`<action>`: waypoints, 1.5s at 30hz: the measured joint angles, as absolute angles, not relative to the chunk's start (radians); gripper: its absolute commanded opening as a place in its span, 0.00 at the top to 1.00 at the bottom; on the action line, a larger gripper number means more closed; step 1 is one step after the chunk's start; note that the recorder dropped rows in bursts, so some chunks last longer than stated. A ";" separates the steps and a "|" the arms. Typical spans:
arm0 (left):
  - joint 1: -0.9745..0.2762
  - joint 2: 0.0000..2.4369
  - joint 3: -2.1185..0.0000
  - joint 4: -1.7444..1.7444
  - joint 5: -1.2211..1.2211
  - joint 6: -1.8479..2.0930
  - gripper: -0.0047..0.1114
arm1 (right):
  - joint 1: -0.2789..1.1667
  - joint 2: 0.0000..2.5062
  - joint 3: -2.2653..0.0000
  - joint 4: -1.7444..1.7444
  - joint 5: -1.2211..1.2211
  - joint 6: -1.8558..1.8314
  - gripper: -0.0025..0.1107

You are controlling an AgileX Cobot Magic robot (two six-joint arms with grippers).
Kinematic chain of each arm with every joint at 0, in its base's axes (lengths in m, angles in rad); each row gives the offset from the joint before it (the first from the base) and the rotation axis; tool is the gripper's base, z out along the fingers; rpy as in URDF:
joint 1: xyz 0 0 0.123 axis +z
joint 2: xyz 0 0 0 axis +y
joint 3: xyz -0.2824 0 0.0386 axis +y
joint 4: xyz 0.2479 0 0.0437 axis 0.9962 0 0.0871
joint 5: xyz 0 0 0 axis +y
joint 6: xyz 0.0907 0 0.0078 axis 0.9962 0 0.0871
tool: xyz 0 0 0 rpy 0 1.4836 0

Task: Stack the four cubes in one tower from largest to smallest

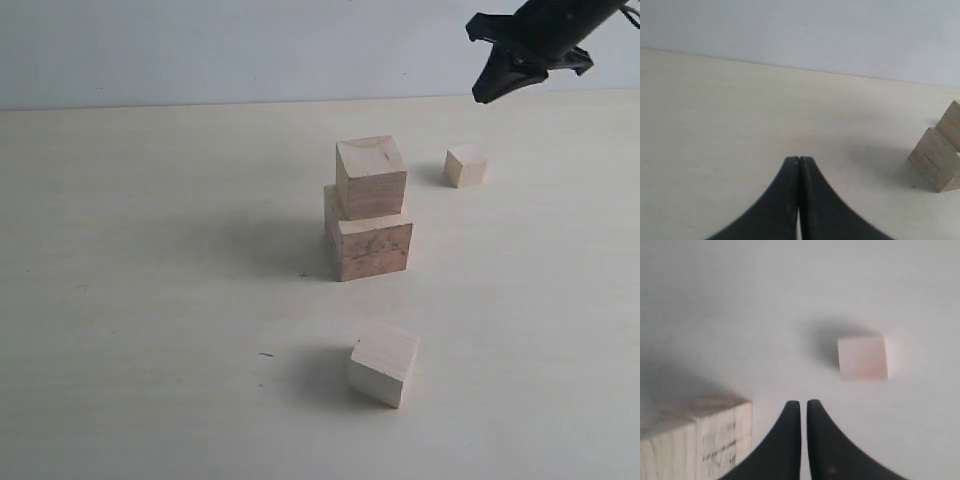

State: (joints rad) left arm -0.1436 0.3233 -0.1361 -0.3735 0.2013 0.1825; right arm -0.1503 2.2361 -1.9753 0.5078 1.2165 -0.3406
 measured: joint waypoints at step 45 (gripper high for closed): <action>-0.144 0.323 -0.136 -0.385 0.212 0.183 0.96 | -0.100 2.130 -1.048 1.386 0.936 -1.141 0.98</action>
State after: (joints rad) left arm -0.1436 0.3233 -0.1361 -0.3855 0.2115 0.1825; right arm -0.1005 2.1295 -1.0483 1.3859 0.9363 -1.1409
